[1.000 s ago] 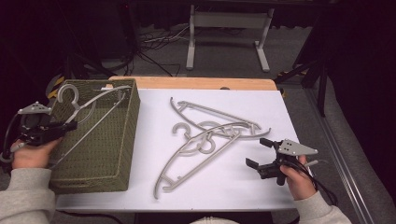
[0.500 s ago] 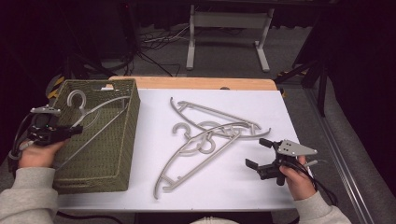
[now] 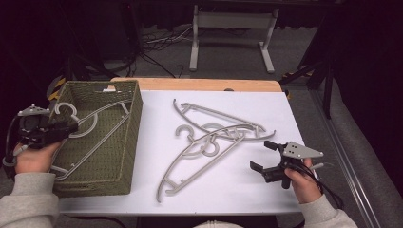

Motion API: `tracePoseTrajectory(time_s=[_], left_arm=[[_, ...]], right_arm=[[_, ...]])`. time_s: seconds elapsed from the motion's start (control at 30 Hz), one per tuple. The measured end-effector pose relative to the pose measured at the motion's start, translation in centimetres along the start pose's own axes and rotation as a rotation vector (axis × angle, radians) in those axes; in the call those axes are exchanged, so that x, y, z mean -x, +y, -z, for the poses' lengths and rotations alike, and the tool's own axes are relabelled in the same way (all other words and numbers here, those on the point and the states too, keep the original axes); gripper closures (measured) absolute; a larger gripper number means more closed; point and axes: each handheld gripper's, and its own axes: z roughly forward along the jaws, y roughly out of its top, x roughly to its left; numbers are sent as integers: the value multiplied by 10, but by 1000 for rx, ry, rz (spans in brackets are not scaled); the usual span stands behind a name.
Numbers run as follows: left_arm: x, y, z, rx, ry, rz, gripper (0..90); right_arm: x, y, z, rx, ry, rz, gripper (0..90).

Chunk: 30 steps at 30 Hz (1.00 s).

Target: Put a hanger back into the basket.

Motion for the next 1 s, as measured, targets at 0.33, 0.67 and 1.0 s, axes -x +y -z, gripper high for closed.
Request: tracePoseTrajectory(time_s=[0.33, 0.67, 1.0], left_arm=[[78, 21, 29, 170, -168, -175, 426], [137, 20, 36, 254, -332, -244, 349], [179, 6, 21, 270, -434, -275, 288]], right_arm=[[-7, 6, -3, -13, -6, 32, 5], [3, 12, 6, 18, 4, -8, 150], [13, 28, 1, -6, -36, -21, 157]])
